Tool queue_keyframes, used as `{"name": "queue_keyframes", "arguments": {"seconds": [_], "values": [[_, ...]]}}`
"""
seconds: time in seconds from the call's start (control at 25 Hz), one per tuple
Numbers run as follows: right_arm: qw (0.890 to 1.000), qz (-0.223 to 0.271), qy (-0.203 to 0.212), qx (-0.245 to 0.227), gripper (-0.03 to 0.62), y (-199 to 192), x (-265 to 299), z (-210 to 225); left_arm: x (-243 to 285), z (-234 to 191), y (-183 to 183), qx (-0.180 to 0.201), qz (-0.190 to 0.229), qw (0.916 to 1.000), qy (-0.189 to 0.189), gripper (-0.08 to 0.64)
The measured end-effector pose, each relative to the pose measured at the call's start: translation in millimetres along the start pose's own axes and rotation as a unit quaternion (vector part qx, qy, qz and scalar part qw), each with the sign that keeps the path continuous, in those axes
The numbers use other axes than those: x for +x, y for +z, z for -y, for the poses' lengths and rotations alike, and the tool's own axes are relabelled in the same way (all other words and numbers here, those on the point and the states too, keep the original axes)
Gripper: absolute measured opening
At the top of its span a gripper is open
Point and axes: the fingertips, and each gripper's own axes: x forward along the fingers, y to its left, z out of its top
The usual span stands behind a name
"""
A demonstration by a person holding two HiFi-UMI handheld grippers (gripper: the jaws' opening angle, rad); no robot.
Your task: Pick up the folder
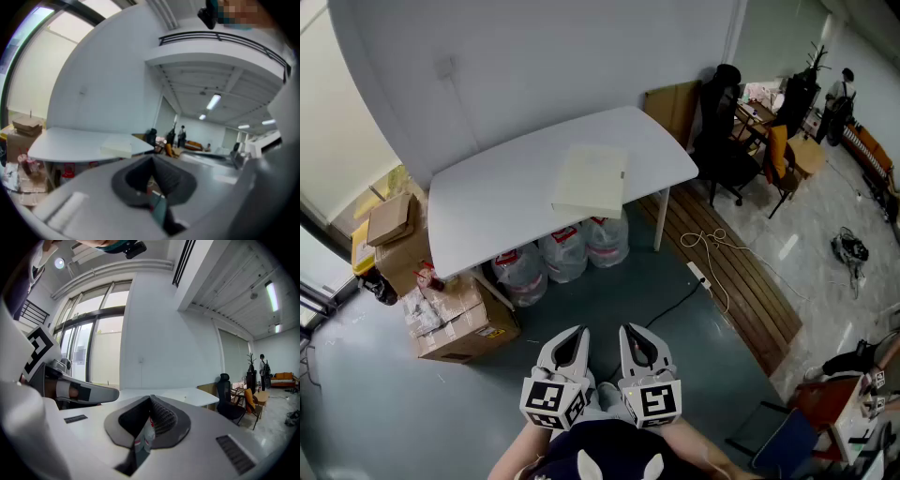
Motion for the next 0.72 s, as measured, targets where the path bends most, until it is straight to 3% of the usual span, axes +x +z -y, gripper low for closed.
{"name": "queue_keyframes", "arguments": {"seconds": [0.24, 0.72], "values": [[1.000, 0.001, 0.005, -0.002, 0.009, 3, 10, -1, 8, -5, 4, -0.005, -0.003, 1.0000, -0.002, 0.003], [0.999, 0.003, -0.033, 0.000, 0.009, 7, 57, 20, 54, -35, 16, -0.003, -0.020, 0.9994, -0.028, 0.003]]}}
